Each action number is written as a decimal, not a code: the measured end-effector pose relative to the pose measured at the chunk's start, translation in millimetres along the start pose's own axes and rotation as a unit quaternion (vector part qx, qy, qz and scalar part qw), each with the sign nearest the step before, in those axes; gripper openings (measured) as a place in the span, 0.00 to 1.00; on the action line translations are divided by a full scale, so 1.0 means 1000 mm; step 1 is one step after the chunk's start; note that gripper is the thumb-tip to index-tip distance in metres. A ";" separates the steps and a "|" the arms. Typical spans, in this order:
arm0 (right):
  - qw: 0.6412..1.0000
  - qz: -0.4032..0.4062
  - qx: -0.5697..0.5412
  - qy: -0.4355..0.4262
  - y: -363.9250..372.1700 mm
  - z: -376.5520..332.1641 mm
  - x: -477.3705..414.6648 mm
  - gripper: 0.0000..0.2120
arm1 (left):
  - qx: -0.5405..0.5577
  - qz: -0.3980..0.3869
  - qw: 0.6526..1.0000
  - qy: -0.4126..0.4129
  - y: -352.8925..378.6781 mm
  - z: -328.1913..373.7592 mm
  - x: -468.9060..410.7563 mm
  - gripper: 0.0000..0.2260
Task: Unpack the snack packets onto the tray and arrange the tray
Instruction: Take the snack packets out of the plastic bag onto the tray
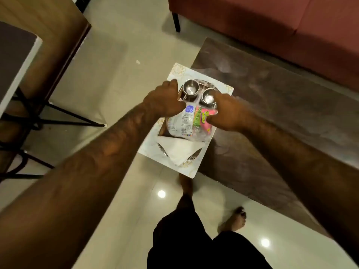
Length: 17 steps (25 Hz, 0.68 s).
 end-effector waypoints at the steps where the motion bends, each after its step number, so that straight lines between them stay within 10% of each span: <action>1: 0.999 -0.028 -0.022 0.014 0.019 0.004 -0.007 0.36 | 0.025 -0.036 0.999 -0.026 0.016 -0.011 0.000 0.31; 6: 0.992 -0.103 0.056 0.040 0.091 0.016 -0.020 0.46 | 0.113 -0.143 0.976 -0.124 0.101 -0.062 0.010 0.27; 17: 0.984 -0.040 0.170 -0.022 0.135 -0.010 -0.058 0.52 | 0.327 -0.004 0.919 -0.221 0.124 -0.077 -0.010 0.18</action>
Point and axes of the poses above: each hand's wrist, its own x-axis away from the middle knuckle, its own y-axis out of the palm, z = x × y, the point moved 4 cm from there along -x, towards the middle knuckle
